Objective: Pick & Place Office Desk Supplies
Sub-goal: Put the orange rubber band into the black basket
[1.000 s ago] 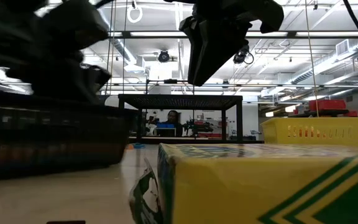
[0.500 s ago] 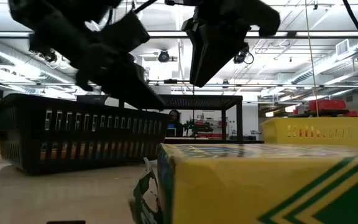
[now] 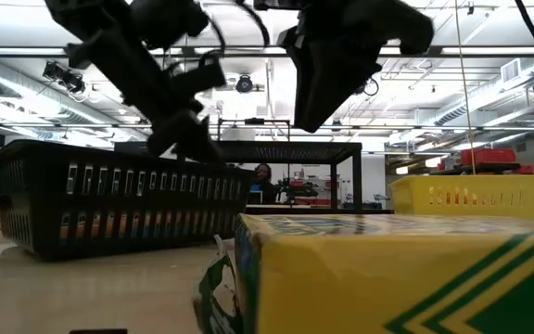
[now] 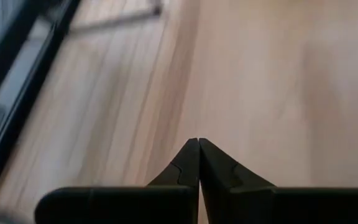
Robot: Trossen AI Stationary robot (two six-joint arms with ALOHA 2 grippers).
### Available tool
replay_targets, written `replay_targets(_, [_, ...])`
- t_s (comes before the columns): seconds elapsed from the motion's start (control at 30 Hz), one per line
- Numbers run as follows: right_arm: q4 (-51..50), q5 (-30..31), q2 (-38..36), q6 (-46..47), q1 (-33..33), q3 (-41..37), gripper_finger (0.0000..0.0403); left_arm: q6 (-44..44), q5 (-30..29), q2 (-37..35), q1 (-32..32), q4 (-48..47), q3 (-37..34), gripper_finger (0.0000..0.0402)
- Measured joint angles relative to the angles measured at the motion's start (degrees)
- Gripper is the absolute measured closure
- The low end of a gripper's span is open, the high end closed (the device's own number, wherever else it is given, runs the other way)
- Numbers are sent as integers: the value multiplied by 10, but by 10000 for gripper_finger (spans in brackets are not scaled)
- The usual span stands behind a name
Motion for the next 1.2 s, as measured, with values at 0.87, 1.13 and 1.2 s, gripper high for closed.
replay_targets(0.87, [644, -260, -393, -157, -136, -482, 291, -42, 139, -56, 111, -232, 0, 263])
replay_targets(1.13, [645, -183, -485, -150, -121, -559, 291, 26, 217, -39, 173, -214, 0, 217])
replay_targets(1.2, [637, -171, -485, -148, -118, -561, 291, 41, 221, -34, 183, -213, 0, 205])
